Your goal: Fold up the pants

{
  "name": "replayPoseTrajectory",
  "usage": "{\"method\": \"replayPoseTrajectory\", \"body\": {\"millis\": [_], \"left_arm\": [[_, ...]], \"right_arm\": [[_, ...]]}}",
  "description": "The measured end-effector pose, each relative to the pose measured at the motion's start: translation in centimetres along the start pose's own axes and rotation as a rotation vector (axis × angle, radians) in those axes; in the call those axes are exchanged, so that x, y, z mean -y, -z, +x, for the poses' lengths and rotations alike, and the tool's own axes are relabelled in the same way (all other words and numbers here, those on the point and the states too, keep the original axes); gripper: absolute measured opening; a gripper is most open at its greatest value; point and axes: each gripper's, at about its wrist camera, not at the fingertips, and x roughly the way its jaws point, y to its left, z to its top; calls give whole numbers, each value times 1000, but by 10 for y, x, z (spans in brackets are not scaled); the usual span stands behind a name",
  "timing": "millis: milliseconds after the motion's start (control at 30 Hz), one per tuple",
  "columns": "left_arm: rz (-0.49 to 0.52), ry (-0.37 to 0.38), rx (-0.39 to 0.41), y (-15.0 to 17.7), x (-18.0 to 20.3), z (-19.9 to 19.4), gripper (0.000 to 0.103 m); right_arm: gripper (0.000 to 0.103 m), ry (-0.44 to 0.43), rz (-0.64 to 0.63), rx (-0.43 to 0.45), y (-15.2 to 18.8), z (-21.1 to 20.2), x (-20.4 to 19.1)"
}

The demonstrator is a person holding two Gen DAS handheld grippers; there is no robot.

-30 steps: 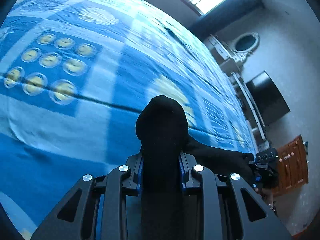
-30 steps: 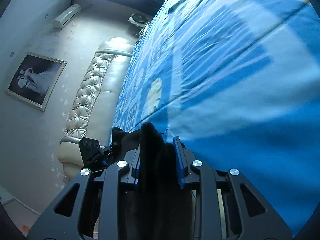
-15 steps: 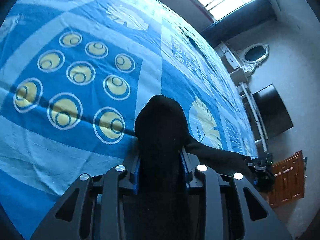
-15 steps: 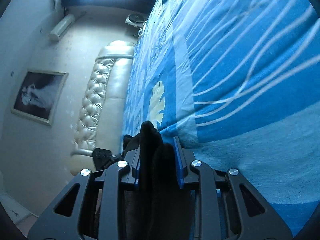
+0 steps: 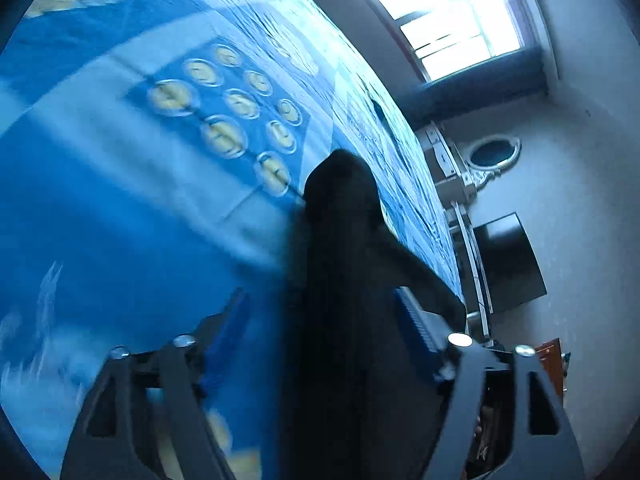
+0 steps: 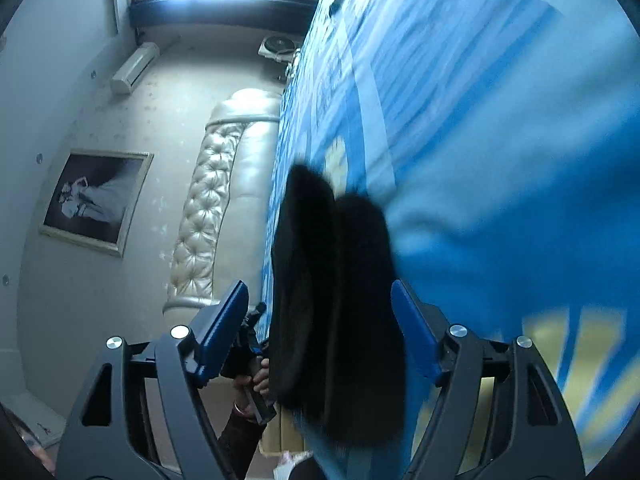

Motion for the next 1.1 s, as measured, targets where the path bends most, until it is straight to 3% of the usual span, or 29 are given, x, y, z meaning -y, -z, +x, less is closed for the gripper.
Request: {"method": "replayPoseTrajectory", "body": {"millis": [100,300,533,633,833,933,1100], "left_arm": [[-18,-10,-22,28,3,-20,85],[-51,16,-65,68,16,-27,87],[8,-33,-84,74,33,-5,88],[-16,-51,-79,71,35,1,89],[-39,-9,-38,70,34,3,88],[-21,-7,-33,74,34,1,88],[34,-25,-39,75,38,7,88]], "right_arm": [[80,15,-16,-9,26,-6,-3],[89,53,-30,-14,43,-3,-16],[89,67,-62,-7,55,4,-26],[70,104,-76,-10,57,7,-28],[60,120,-62,-20,55,5,-21],[62,163,-54,-11,55,7,-23],[87,236,-75,6,61,14,-36]]}}
